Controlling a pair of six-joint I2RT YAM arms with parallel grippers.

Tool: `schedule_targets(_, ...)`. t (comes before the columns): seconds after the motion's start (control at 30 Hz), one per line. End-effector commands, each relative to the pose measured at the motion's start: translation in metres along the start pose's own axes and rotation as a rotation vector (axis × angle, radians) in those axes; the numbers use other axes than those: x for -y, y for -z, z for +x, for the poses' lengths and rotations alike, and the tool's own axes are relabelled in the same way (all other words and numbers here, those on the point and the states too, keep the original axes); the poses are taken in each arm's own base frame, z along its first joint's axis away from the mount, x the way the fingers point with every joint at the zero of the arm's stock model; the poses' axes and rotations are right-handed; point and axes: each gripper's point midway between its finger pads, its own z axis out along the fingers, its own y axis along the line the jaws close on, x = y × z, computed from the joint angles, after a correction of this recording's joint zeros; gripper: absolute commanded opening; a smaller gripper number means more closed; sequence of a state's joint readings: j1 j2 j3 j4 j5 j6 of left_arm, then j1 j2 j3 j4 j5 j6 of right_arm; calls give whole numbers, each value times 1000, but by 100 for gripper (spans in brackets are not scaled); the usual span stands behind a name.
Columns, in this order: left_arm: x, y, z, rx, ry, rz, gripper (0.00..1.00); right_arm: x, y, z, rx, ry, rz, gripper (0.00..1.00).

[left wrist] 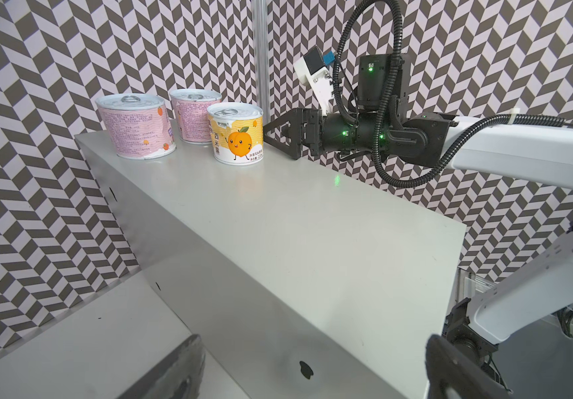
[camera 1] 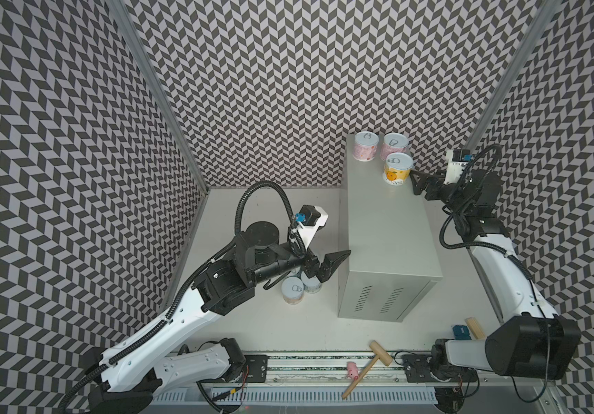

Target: Place and organize the canned foods onto the counter

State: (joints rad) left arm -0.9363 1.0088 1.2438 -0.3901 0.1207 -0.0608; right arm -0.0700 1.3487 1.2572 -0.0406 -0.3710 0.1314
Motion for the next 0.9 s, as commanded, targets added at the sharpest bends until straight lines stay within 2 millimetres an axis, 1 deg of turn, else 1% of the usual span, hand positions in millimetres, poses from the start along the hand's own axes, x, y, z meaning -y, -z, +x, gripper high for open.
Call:
schedule_targets(0.0, -2, -1, -1, 2, 2, -21, 100, -6, 12, -21, 53, 24, 13, 99)
schedule_targets(0.1, -3, -4, -2, 3, -1, -21, 100, -8, 20, -29, 68, 18, 26, 99)
schedule_targets(0.27, -3, -6, 0, 6, 0, -19, 100, -20, 34, -50, 82, 17, 10, 99)
schedule_targets(0.4, -3, -6, 1, 8, 1, -21, 100, -30, 38, -64, 80, -1, -21, 99)
schedule_targets(0.53, -4, -4, 2, 9, 0, -28, 100, -38, 30, -69, 39, -12, -39, 99)
schedule_targets(0.73, -7, -3, 5, 9, -6, -43, 100, -49, 14, -65, -22, 0, -6, 99)
schedule_targets(0.87, -7, 0, 6, 16, -6, -44, 100, -51, 9, -64, -44, -2, 32, 99)
